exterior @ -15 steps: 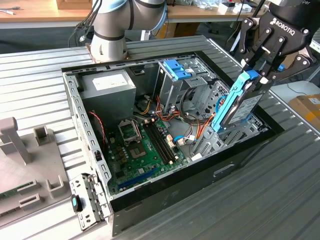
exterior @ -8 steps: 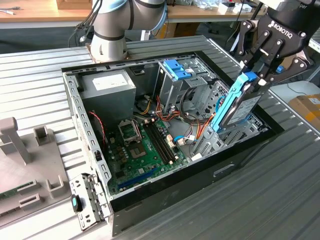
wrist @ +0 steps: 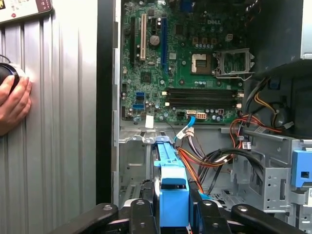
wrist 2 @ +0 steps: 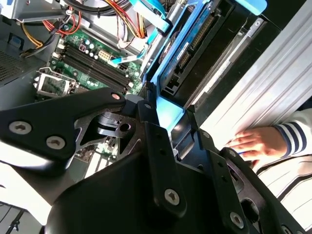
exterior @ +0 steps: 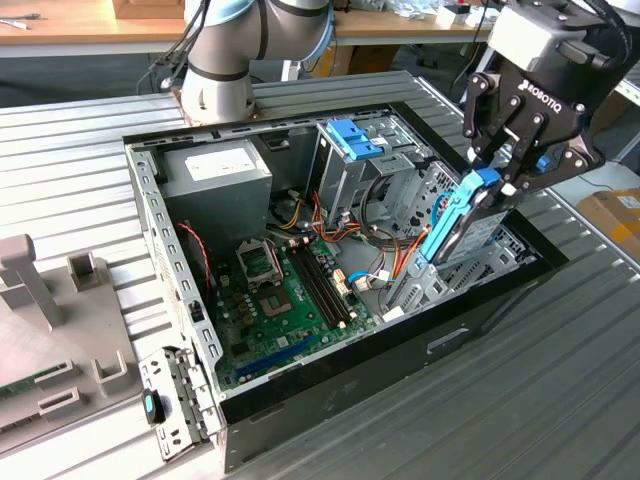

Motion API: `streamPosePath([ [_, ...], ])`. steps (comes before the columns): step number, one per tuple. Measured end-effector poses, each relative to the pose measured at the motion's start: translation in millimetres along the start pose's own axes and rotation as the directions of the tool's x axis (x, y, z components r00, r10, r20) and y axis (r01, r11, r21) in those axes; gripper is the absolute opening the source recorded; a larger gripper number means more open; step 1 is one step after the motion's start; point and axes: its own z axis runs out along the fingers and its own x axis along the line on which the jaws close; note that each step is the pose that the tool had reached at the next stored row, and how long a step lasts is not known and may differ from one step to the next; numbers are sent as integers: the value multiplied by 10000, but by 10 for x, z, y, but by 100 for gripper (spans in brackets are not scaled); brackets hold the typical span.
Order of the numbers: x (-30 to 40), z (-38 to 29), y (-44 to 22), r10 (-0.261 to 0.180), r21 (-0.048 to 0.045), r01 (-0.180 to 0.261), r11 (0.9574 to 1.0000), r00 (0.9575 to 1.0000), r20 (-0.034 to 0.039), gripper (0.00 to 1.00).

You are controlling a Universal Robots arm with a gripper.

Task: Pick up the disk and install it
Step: 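Insert the disk into the insertion slot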

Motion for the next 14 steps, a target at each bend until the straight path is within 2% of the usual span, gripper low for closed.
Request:
streamPosePath([
  [4,8,166,-37,1,0,-1,10000,10000,-1,36],
  [5,9,184,-40,1,0,-1,10000,10000,-4,36],
  [9,13,359,-40,1,-1,-1,10000,10000,-3,36],
  [10,13,381,-40,1,0,-1,10000,10000,-3,36],
  [14,13,386,-43,-3,4,3,10000,10000,0,36],
])
